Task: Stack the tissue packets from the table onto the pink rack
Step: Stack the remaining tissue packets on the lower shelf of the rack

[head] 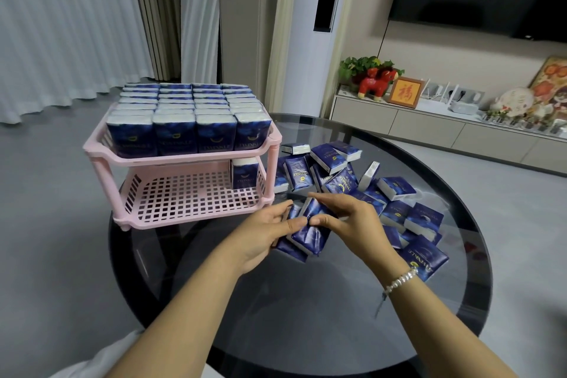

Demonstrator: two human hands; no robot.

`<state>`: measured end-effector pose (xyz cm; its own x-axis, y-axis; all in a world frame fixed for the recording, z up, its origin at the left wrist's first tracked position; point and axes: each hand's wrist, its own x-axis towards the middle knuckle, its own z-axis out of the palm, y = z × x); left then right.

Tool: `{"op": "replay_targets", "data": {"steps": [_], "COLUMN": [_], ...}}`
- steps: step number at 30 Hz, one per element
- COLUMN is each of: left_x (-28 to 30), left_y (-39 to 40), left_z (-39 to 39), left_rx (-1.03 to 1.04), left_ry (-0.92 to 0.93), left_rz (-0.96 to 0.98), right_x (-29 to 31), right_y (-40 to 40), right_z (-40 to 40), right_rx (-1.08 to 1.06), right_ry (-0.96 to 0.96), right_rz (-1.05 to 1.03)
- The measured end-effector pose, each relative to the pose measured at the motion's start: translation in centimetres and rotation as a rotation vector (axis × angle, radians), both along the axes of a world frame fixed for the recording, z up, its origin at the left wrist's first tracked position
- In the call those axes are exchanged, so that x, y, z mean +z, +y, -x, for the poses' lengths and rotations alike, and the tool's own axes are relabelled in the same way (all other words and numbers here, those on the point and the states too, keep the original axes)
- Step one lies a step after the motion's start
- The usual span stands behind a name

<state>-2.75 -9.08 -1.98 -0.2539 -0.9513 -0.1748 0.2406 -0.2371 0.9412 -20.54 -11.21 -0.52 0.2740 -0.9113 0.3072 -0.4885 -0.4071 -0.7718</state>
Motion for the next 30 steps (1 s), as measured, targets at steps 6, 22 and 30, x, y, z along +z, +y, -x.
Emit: {"op": "replay_targets", "data": {"steps": [6, 22, 30], "left_x": [0.2, -0.3, -1.1], "left_y": [-0.1, -0.5, -1.2], "left_z": [-0.2, -0.3, -1.0], "left_rx": [0.048, 0.133, 0.374], "left_ry": [0.056, 0.036, 0.053], "left_rz": [-0.009, -0.012, -0.163], "right_x": [0.1, -0.3, -1.7], "right_y": [-0.1, -1.1, -7.5], "right_z": [-0.2, -1.1, -2.9], "right_rx": [0.032, 0.106, -0.076], "right_ry": [-0.235, -0.003, 0.126], "right_rz": [-0.247, -0.194, -0.135]}}
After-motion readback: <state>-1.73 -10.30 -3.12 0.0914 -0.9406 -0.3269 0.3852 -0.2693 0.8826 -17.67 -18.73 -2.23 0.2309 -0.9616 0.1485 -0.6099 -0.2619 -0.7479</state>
